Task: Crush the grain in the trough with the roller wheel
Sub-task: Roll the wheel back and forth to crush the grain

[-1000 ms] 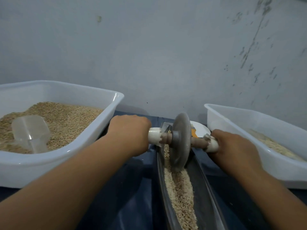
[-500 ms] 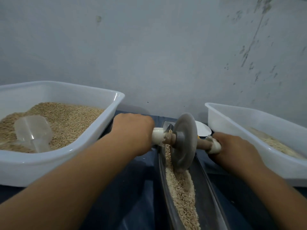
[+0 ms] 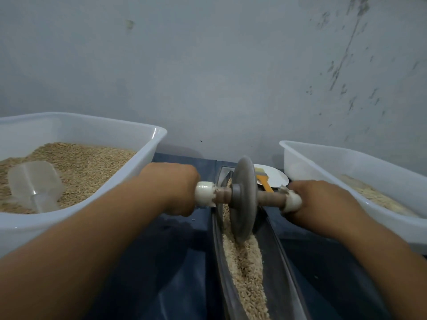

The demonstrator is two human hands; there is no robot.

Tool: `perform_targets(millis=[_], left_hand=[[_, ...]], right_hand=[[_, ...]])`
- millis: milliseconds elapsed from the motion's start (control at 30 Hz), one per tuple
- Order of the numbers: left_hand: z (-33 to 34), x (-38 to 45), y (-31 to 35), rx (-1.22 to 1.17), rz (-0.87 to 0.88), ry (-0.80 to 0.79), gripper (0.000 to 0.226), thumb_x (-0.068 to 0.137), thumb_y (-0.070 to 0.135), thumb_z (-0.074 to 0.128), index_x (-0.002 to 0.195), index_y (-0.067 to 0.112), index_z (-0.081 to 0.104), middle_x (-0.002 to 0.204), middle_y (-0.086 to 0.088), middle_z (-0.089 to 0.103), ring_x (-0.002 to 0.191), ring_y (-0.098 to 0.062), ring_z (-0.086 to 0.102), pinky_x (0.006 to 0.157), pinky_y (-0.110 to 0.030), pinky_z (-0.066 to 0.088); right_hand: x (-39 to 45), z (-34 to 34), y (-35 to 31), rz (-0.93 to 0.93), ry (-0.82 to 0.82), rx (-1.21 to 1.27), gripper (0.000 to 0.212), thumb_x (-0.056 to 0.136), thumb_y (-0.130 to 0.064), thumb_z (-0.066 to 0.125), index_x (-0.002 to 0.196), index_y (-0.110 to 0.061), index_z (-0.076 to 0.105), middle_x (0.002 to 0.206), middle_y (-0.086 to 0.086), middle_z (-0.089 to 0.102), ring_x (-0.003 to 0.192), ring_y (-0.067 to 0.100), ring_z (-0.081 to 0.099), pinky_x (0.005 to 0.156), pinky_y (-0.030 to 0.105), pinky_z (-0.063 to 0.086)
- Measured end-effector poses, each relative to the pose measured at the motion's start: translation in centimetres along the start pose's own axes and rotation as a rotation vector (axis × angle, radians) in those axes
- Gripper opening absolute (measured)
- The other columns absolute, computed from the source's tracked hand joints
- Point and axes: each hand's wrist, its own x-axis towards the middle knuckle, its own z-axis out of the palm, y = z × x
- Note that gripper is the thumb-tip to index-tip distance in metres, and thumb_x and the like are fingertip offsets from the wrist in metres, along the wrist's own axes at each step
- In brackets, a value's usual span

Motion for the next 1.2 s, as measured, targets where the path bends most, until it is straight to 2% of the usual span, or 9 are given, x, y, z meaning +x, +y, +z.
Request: perform_targets(millis=[133,333,500,567,767,867,1000,1067,1200], left_hand=[[-0.5,-0.1,0.4,0.06,0.03,0.062,0.021,0.073,0.031,0.069,0.088,0.03,0.055,0.073,0.008,0.056,0.068,-0.011,0.055,0.064,-0.029,0.045],[0.2,-0.3,1.3,0.148,0.009,0.415,0.021,0.08,0.032,0.063,0.08,0.031,0.041,0.067,0.008,0.042,0.069,-0.016,0.047,0.064,-0.029,0.035],[-0.9,-0.6,0.4,0.0,0.04,-0.111,0.025,0.074,0.029,0.073,0.082,0.031,0.049,0.076,0.009,0.055,0.068,-0.008,0.054,0.061,-0.026,0.041],[-1.0,-0.6,0.4,0.023,0.053,-0.13,0.023,0.072,0.029,0.073,0.08,0.031,0.052,0.075,0.009,0.057,0.066,-0.006,0.054,0.058,-0.025,0.039],[0.5,0.2,1.0,0.128,0.014,0.366,0.017,0.077,0.033,0.063,0.077,0.032,0.046,0.073,0.008,0.054,0.071,-0.014,0.054,0.064,-0.028,0.043],[0.4,0.4,0.1,0.037,0.019,0.086,0.019,0.074,0.03,0.069,0.077,0.031,0.051,0.077,0.008,0.059,0.073,-0.01,0.059,0.068,-0.028,0.048],[-0.6,-0.4,-0.3,0.027,0.084,-0.252,0.023,0.067,0.033,0.078,0.074,0.033,0.057,0.071,0.01,0.063,0.065,-0.001,0.059,0.053,-0.017,0.039],[-0.6,-0.7,0.0,0.066,0.09,-0.165,0.019,0.068,0.031,0.074,0.071,0.032,0.056,0.068,0.01,0.062,0.063,-0.002,0.059,0.053,-0.019,0.04],[0.3,-0.5,1.1,0.155,0.063,0.213,0.014,0.072,0.034,0.063,0.074,0.034,0.049,0.072,0.011,0.058,0.067,-0.007,0.057,0.061,-0.025,0.046]], right_hand=[[-0.7,0.1,0.7,0.054,-0.244,0.125,0.02,0.066,-0.048,0.069,0.07,-0.032,0.059,0.064,-0.012,0.063,0.059,0.004,0.059,0.053,0.027,0.046],[0.1,2.0,-0.6,0.114,0.135,0.04,0.014,0.085,-0.041,0.052,0.08,-0.027,0.054,0.073,-0.008,0.059,0.067,0.019,0.056,0.058,0.028,0.045],[-0.6,-1.1,0.3,-0.017,-0.244,0.094,0.018,0.067,-0.042,0.07,0.072,-0.03,0.059,0.065,-0.009,0.063,0.06,0.006,0.059,0.05,0.025,0.041],[-1.4,-1.5,0.4,0.013,-0.364,0.14,0.023,0.061,-0.046,0.075,0.07,-0.032,0.058,0.063,-0.011,0.063,0.057,0.002,0.059,0.052,0.025,0.043],[-0.4,1.1,-1.7,0.075,0.103,0.026,0.014,0.083,-0.039,0.057,0.08,-0.028,0.049,0.072,-0.009,0.054,0.067,0.017,0.05,0.055,0.028,0.033],[0.0,0.0,-1.6,-0.019,0.081,-0.023,0.014,0.077,-0.034,0.059,0.073,-0.027,0.047,0.066,-0.008,0.053,0.059,0.012,0.048,0.049,0.025,0.029],[-1.4,-3.0,-0.5,-0.058,-0.441,0.172,0.024,0.059,-0.047,0.071,0.074,-0.031,0.061,0.064,-0.007,0.068,0.059,0.012,0.066,0.05,0.024,0.045],[-2.1,-2.9,-0.4,-0.028,-0.482,0.228,0.026,0.059,-0.048,0.074,0.074,-0.032,0.061,0.065,-0.007,0.069,0.06,0.011,0.067,0.051,0.026,0.047],[-1.1,0.3,-1.0,0.007,-0.095,0.091,0.02,0.077,-0.041,0.064,0.071,-0.029,0.05,0.072,-0.008,0.059,0.068,0.017,0.057,0.05,0.026,0.034]])
